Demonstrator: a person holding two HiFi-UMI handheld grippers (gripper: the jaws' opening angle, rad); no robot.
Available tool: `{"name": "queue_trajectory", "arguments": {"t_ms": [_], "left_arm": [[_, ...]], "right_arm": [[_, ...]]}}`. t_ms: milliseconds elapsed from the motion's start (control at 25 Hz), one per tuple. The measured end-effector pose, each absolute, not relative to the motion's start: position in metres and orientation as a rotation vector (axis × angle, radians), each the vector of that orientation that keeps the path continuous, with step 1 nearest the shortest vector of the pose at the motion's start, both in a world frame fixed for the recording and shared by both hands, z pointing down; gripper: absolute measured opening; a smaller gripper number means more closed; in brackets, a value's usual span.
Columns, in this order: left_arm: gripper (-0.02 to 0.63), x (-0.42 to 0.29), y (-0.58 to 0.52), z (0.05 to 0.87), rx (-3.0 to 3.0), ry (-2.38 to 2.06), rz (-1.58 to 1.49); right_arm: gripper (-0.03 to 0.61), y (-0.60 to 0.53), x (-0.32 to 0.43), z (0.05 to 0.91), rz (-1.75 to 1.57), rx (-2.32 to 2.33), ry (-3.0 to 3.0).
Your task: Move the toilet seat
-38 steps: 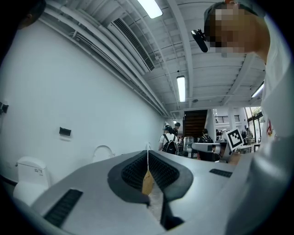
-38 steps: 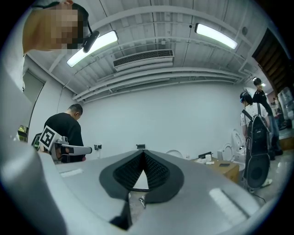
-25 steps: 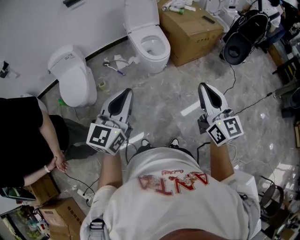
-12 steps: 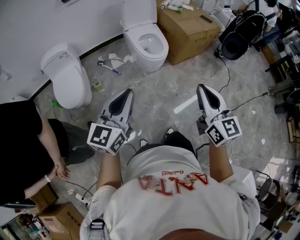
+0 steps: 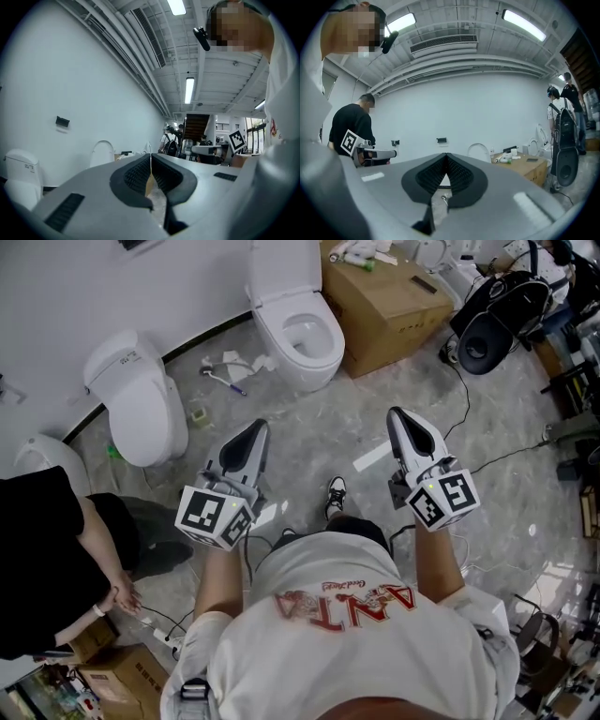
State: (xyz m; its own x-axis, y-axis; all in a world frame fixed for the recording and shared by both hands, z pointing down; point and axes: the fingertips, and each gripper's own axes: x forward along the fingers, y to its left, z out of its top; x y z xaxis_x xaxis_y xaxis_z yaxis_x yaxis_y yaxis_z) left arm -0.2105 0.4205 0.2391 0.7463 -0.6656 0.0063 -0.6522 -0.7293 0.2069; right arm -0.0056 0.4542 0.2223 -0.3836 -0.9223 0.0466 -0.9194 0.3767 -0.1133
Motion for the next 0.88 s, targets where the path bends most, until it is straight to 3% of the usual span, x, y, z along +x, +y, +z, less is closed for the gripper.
{"name": "queue_trajectory", "arguments": {"t_ms": [880], "left_arm": [[0.015, -0.06, 0.28, 0.25, 2.71, -1.215, 0.111]], "right_arm": [[0.003, 0.268, 0.157, 0.265, -0.431, -1.576, 2.533]]}}
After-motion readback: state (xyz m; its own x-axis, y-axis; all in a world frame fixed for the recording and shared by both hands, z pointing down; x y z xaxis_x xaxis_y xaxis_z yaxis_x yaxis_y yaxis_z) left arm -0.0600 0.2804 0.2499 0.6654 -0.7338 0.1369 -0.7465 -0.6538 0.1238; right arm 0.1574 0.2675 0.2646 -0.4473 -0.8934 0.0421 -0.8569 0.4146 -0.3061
